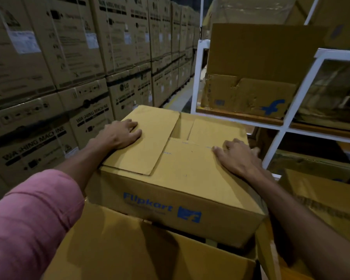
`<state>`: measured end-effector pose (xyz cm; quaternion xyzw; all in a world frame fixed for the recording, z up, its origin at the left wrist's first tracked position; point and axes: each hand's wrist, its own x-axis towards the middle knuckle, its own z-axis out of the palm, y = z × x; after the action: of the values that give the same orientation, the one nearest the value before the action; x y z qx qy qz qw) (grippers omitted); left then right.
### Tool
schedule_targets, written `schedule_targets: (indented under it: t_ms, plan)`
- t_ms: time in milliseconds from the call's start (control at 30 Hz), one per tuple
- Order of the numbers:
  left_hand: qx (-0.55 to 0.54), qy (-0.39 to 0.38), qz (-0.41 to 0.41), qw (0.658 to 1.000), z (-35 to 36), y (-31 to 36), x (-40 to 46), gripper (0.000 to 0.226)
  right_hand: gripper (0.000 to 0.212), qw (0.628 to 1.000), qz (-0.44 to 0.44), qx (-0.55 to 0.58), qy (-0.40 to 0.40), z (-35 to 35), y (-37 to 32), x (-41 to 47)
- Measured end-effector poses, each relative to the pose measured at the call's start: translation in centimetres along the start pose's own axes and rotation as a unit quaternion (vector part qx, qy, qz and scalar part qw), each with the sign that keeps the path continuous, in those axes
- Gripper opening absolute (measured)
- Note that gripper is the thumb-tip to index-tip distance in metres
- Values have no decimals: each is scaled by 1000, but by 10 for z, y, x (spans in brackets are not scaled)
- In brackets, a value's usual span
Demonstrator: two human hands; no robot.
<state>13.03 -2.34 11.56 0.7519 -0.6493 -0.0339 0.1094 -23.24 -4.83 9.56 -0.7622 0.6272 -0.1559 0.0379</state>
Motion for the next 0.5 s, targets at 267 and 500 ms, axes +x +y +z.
schedule_targets:
  t_ms: [267, 500]
  plan:
    - [11, -54, 34, 998, 67, -36, 26, 63, 82, 992, 84, 55, -71, 99, 11, -12]
    - [-18, -94, -9, 995, 152, -52, 16, 86, 84, 989, 88, 67, -98, 151, 35, -33]
